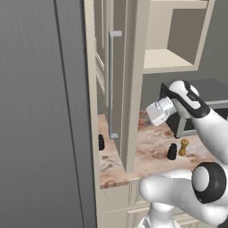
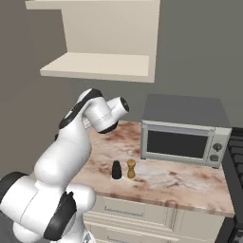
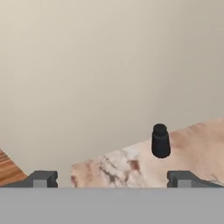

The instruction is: There are various items on the counter. Only move the condiments/shakers into the cabinet.

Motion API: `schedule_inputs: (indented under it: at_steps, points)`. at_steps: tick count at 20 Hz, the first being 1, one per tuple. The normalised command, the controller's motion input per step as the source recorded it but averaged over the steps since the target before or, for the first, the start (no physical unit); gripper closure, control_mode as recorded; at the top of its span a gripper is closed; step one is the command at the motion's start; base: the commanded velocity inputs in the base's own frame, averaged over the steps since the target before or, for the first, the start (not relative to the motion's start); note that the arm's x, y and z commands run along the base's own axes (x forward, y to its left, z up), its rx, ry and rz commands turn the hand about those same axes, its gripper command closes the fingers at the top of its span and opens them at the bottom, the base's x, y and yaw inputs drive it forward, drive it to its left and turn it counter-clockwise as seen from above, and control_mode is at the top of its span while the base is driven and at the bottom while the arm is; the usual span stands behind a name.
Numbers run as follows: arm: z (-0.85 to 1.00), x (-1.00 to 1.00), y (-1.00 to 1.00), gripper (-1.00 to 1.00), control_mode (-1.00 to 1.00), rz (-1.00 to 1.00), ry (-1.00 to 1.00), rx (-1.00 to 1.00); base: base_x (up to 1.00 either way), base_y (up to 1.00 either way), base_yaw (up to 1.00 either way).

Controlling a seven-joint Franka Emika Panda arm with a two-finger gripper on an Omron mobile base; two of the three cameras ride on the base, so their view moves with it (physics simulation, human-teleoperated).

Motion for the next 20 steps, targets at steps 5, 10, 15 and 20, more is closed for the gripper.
schedule_inputs:
  at_steps: [5, 10, 15, 20]
  points:
    - [-0.23, 0.30, 0.36, -1.00, -1.00, 0.14, -0.07, 0.00, 0.00, 0.00, 0.00]
    - [-0.23, 0.26, 0.36, -1.00, -1.00, 0.02, -0.01, 0.02, 0.00, 0.00, 0.00]
    - [-0.30, 0.21, 0.13, -1.00, -1.00, 0.00, 0.00, 0.07, 0.00, 0.00, 0.00]
    - [-0.36, 0.13, 0.11, -1.00, -1.00, 0.00, 0.00, 0.10, 0.00, 0.00, 0.00]
